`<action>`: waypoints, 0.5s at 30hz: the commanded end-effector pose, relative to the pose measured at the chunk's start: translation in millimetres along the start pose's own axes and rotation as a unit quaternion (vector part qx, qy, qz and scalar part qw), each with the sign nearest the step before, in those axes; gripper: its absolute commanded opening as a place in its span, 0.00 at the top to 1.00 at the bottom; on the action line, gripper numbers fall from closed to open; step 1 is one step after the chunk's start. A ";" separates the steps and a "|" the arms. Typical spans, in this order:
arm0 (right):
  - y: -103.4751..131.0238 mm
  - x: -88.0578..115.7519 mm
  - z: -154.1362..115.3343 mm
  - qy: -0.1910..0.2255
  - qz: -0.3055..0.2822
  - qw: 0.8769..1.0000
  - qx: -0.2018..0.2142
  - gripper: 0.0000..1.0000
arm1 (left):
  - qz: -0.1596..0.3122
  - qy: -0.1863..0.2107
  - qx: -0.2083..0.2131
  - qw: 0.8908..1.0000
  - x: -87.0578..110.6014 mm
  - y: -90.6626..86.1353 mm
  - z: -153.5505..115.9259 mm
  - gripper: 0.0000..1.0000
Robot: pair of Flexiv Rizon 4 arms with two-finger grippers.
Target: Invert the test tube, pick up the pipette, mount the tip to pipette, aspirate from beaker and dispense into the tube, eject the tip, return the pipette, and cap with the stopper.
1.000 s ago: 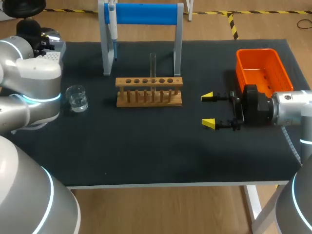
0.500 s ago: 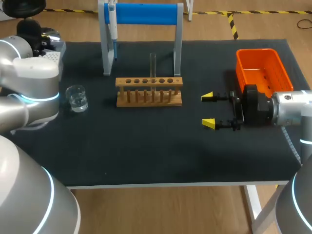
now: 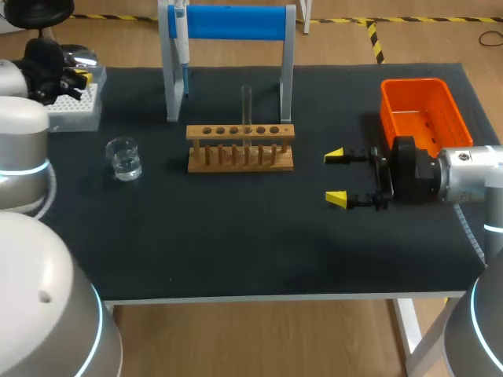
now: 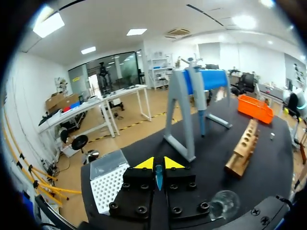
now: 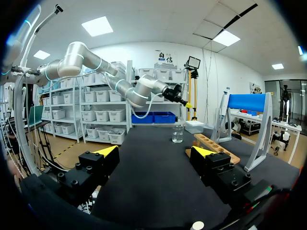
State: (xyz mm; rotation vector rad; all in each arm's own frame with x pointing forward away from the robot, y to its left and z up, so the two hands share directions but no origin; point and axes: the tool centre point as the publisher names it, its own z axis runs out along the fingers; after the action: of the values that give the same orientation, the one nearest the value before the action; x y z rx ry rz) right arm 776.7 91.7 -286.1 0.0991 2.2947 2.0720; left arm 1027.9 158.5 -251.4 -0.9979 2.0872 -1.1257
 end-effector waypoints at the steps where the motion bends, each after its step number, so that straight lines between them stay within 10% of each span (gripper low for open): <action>1: -0.3 0.9 0.1 -0.002 0.000 1.000 0.000 0.00 | 0.006 0.087 -0.030 0.996 14.8 -9.7 -71.7 1.00; 15: -0.3 0.9 0.1 -0.002 0.000 1.000 0.000 0.00 | 0.070 0.202 -0.037 0.976 98.6 -30.8 -96.2 1.00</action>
State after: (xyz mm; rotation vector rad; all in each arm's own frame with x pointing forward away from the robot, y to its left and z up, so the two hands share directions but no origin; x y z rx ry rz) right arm 776.7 91.7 -286.2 0.0992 2.2946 2.0719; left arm 927.6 99.9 -207.6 -0.6938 2.4416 -1.2602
